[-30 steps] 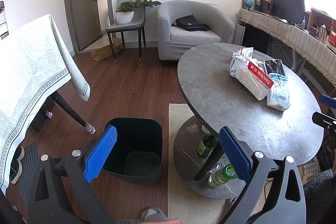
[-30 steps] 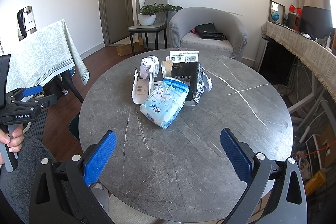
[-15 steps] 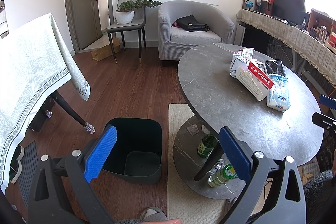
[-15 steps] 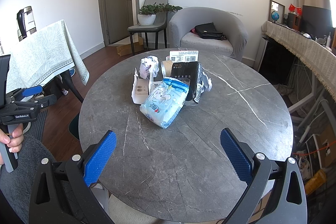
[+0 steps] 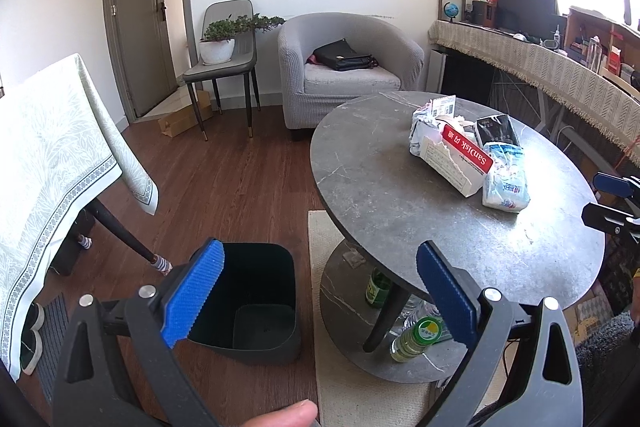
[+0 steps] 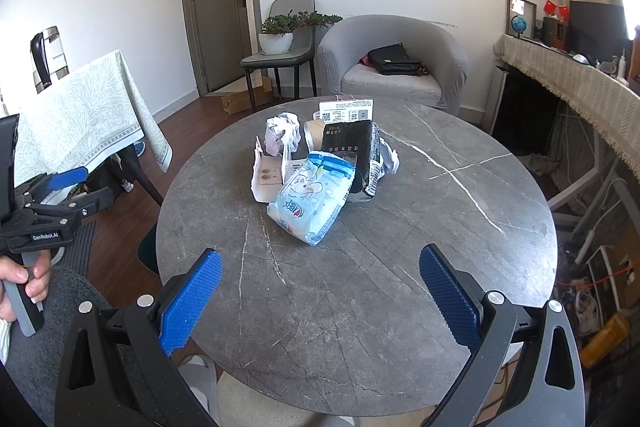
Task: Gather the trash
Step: 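Grasp crumpled white paper with left gripper while right gripper grasps blue wipe pack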
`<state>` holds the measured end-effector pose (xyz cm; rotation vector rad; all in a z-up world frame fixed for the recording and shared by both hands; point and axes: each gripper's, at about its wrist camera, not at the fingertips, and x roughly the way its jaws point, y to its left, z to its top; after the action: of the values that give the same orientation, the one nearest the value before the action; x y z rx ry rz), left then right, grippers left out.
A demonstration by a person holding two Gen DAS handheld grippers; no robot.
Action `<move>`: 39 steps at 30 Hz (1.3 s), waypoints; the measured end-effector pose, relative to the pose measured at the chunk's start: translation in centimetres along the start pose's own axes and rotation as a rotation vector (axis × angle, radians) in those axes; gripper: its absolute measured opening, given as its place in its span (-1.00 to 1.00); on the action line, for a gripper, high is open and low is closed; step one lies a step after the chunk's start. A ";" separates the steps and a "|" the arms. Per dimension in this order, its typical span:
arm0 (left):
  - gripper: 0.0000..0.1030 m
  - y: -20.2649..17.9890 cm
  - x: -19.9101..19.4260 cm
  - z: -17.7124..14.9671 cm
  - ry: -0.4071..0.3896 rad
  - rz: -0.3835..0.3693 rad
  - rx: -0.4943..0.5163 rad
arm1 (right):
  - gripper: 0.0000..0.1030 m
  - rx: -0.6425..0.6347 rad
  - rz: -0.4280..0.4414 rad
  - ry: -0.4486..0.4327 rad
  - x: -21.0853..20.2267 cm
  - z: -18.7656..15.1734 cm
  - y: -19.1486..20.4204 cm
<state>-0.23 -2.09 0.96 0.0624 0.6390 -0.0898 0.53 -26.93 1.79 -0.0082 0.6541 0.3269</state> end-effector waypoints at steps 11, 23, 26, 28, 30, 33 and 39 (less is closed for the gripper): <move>0.69 -1.9 2.1 4.4 -0.005 -0.147 0.046 | 0.91 -0.001 0.027 -0.001 -0.3 3.0 -1.4; 0.21 -5.2 8.2 9.8 0.041 -0.273 0.103 | 0.53 0.080 0.105 0.054 3.1 5.2 -3.1; 0.16 -5.6 9.8 10.3 0.064 -0.310 0.103 | 0.39 0.134 0.156 0.089 4.1 4.3 -3.3; 0.13 -5.9 10.8 10.4 0.081 -0.330 0.105 | 0.31 0.190 0.193 0.103 4.5 3.8 -3.7; 0.11 -6.3 11.8 10.7 0.095 -0.341 0.110 | 0.24 0.222 0.209 0.115 4.8 3.5 -4.0; 0.09 -6.4 13.1 11.1 0.114 -0.364 0.091 | 0.19 0.264 0.221 0.127 5.3 3.3 -4.3; 0.09 -6.6 15.7 11.8 0.153 -0.380 0.027 | 0.14 0.276 0.228 0.155 6.2 3.1 -4.1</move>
<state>18.62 -10.64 0.82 -0.0268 0.7975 -0.4640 8.21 -28.64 0.17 0.3088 0.8526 0.4563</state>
